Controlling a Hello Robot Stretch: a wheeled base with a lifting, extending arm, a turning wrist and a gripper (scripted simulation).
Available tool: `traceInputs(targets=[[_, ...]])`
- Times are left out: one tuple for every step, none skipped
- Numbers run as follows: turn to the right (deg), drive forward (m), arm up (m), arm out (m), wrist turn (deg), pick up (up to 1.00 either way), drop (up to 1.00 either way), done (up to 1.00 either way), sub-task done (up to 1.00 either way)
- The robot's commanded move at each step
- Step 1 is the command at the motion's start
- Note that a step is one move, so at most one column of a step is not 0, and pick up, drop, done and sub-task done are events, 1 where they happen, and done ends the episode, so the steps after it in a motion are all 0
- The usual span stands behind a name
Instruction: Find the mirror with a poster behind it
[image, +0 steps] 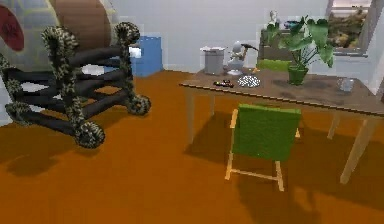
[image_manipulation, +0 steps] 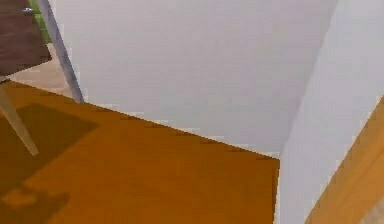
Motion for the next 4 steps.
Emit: traceInputs(targets=[[0.0, 0.45, 0.0, 0.0, 0.0, 0.0, 0.0, 0.0, 0.0], [-45.0, 0.0, 0.0, 0.0, 0.0, 0.0, 0.0, 0.0, 0.0], [-30.0, 0.0, 0.0, 0.0, 0.0, 0.0, 0.0, 0.0, 0.0], [0.0, 0.65, 0.0, 0.0, 0.0, 0.0, 0.0, 0.0, 0.0]])
